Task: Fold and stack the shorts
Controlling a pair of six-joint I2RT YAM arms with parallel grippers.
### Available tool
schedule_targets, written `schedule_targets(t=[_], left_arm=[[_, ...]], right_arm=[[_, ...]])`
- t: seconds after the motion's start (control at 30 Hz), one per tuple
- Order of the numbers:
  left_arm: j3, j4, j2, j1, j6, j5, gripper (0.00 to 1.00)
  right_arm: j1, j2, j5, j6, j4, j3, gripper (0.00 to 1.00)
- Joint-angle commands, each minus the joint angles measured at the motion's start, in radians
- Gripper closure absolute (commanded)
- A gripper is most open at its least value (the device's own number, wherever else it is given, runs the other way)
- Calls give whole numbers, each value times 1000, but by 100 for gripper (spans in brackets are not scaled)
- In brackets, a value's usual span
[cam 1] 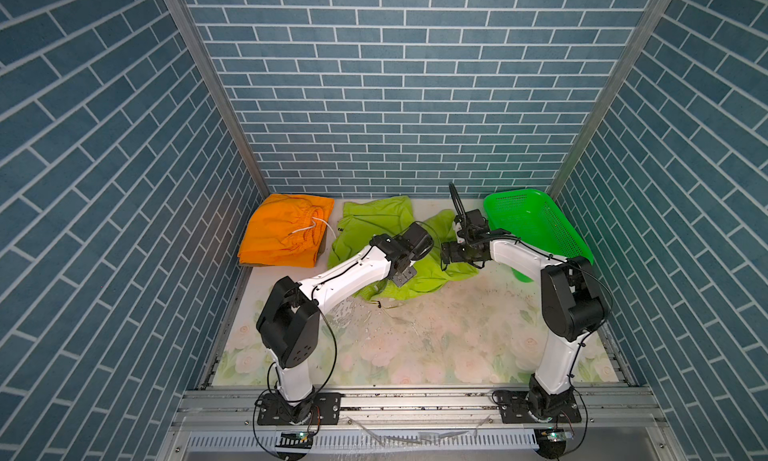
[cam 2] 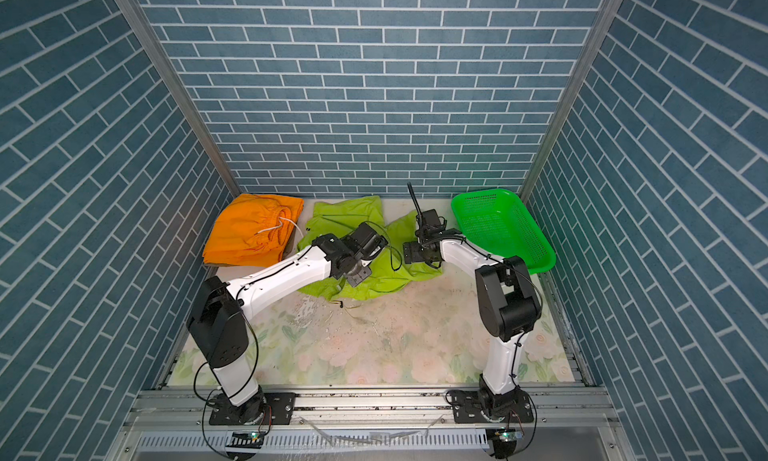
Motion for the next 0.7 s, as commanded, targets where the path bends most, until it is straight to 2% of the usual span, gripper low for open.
schedule_targets(t=[0.0,0.13,0.27,0.37,0.47,0.57,0.67], left_arm=[[-39,28,-42,14,-42,68,82],[-53,30,-32,15,-58,104,79],[-66,41,-21,15,-74,135,98],[-56,25,-19,15,-78,119,100],[-45,-1,-37,32,-93,54,100],[-51,-12,-92,104,-134,-5,100],[-48,-24,-165,225,-185,-32,100]], right_arm=[[5,42,48,-39,-63,35,12],[4,60,61,-51,-65,30,24],[7,67,110,-66,-71,30,41],[7,72,169,-77,-79,37,60],[4,70,208,-84,-96,54,82],[-10,36,213,-79,-103,73,97],[-51,-24,177,-56,-124,111,100]])
